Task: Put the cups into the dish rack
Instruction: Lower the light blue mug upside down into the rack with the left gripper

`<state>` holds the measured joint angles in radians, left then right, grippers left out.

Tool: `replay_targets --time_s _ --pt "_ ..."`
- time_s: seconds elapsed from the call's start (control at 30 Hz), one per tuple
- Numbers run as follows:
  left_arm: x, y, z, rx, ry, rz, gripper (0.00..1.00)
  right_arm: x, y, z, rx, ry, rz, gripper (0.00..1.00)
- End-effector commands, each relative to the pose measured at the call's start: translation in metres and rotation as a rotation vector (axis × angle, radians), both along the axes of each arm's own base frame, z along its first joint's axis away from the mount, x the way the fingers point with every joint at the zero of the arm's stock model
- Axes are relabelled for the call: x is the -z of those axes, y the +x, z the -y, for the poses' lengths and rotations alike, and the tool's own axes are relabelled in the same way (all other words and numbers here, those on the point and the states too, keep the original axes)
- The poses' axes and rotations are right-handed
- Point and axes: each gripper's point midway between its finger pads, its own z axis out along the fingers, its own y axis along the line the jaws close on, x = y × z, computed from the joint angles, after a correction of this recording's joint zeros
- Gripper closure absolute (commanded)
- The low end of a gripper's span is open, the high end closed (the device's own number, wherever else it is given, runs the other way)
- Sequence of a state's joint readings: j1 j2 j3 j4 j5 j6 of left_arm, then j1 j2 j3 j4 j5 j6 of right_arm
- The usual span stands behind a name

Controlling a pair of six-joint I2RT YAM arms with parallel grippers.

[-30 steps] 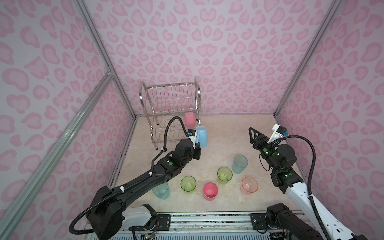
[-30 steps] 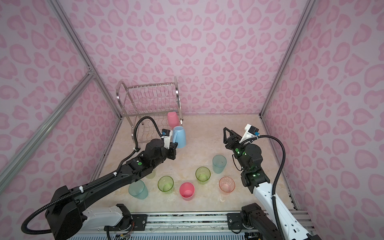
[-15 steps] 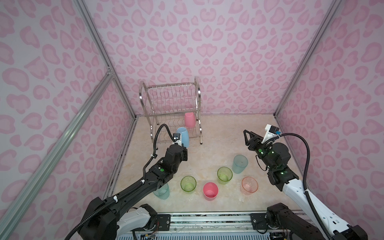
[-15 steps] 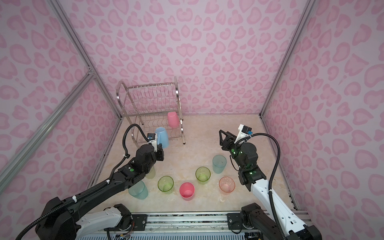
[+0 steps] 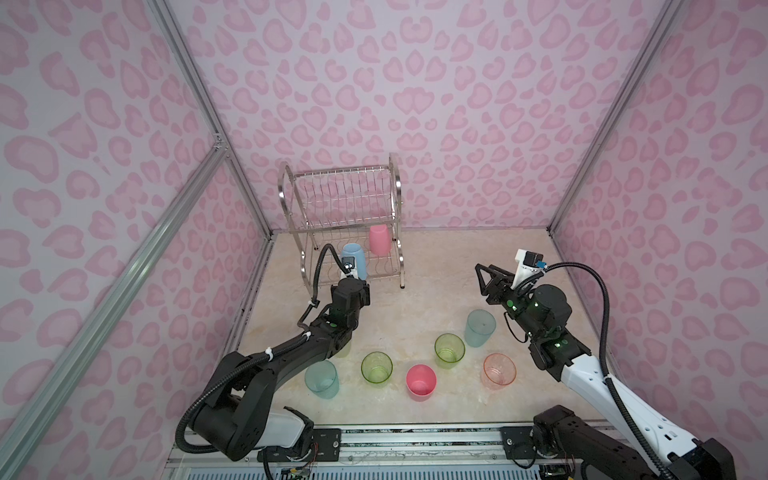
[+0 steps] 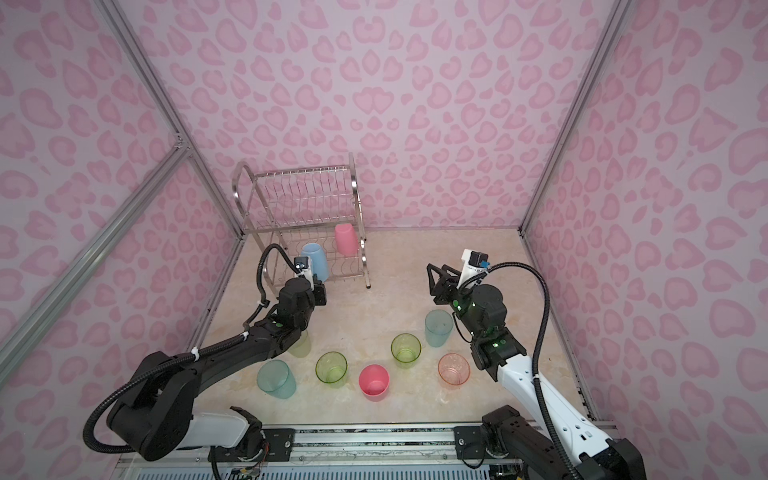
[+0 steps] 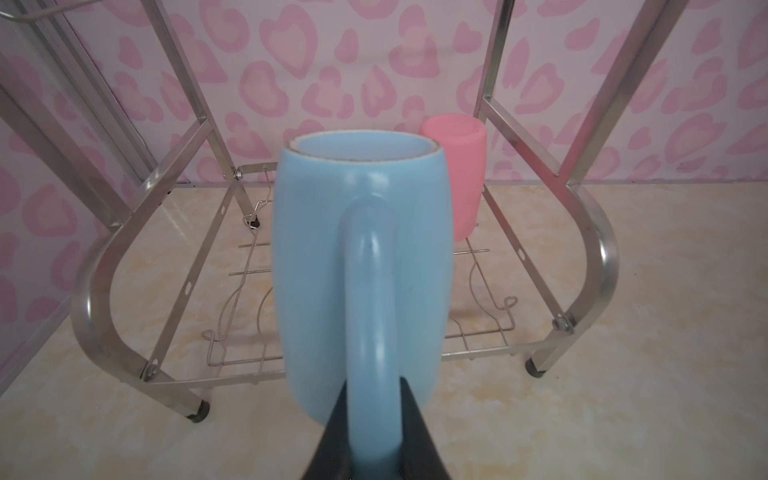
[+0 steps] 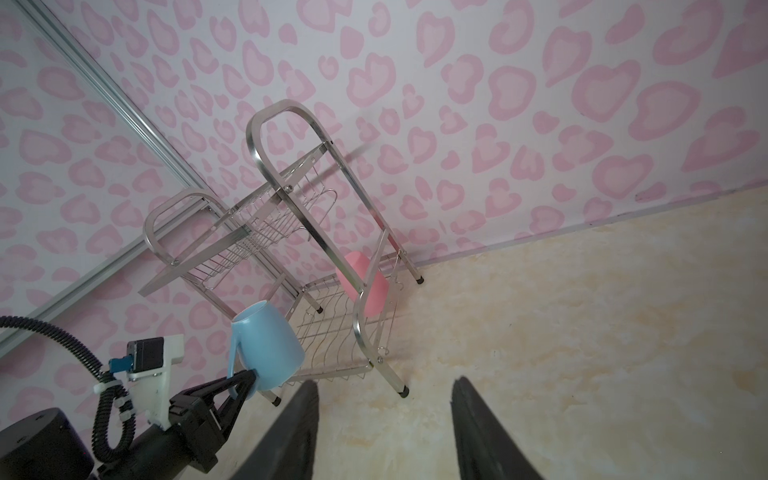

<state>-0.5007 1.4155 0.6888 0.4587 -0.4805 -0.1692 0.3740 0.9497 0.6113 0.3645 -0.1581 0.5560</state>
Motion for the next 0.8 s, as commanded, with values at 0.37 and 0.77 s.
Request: replay_targets --time_s 0.37,0.77 --pt "-0.019 0.061 0.001 -0.014 -0.090 0.215 0.92 0.013 0.006 0.004 0.035 -0.046 0.009 0.49" --pt "-0.004 0.099 0.003 0.021 -0.107 0.238 0.91 0.022 0.021 -0.001 0.043 -0.067 0.011 0.51"
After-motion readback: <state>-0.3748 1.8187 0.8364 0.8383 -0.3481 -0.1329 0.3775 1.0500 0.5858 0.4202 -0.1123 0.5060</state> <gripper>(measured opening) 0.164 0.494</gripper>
